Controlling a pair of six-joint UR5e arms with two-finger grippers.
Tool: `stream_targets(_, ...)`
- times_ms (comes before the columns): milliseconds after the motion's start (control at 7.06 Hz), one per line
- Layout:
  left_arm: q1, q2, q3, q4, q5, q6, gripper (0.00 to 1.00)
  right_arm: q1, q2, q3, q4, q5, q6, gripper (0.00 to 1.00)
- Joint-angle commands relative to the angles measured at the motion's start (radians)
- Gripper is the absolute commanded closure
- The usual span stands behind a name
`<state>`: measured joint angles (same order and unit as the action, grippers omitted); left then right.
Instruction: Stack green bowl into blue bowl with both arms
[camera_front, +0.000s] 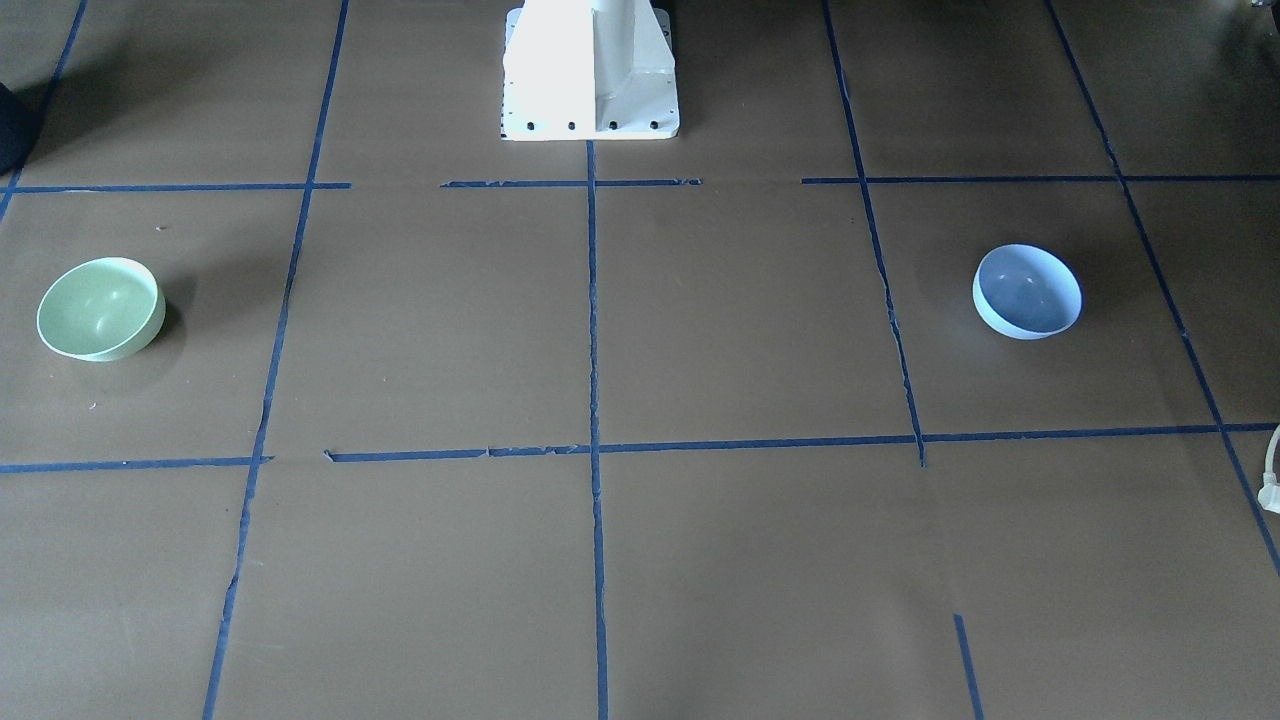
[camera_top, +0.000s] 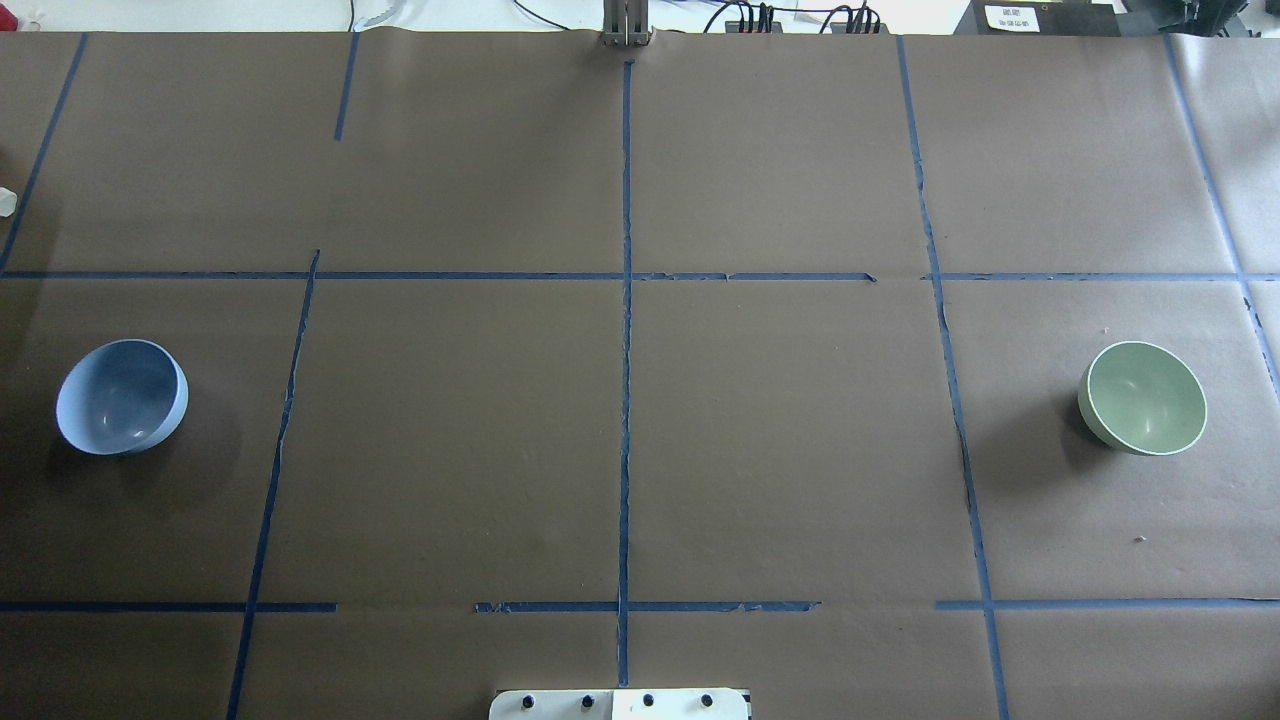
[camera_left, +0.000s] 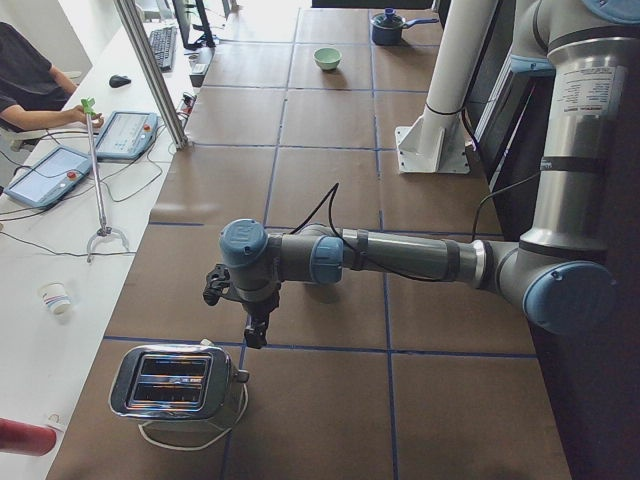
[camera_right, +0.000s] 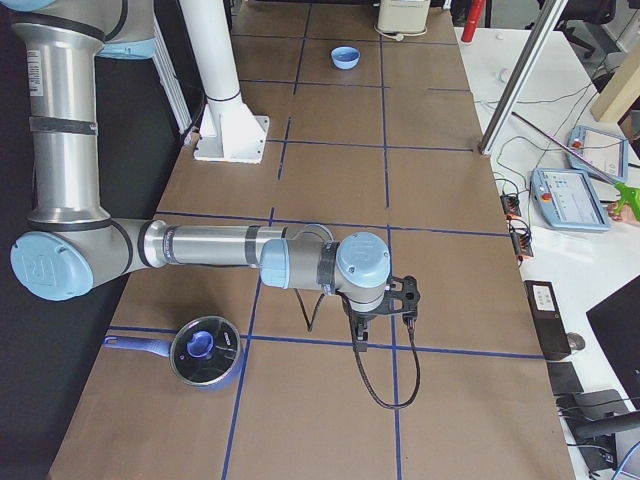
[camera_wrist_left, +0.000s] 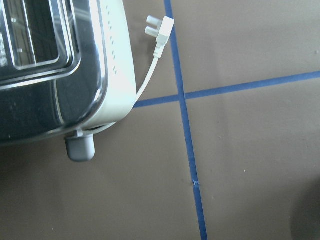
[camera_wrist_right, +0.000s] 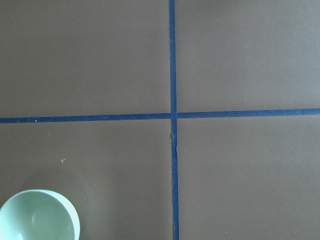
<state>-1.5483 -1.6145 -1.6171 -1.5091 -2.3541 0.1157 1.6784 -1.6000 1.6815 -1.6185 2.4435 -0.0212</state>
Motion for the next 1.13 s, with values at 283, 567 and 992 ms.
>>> stream_targets(283,0.214,0.144,-0.052,-0.374,-0.102,-0.516,0.0,-0.006,-0.001,0.03,-0.003,0.002,0.0,0.0)
stream_targets(567,0.346,0.176,0.037,-0.735,-0.053,-0.847,0.0,-0.016,0.0,0.032,-0.003,-0.001,0.0,0.0)
stream_targets(992,0.442,0.168,0.036,-0.796,-0.037,-0.967,0.0,-0.017,0.0,0.032,-0.001,-0.009,-0.002,0.0)
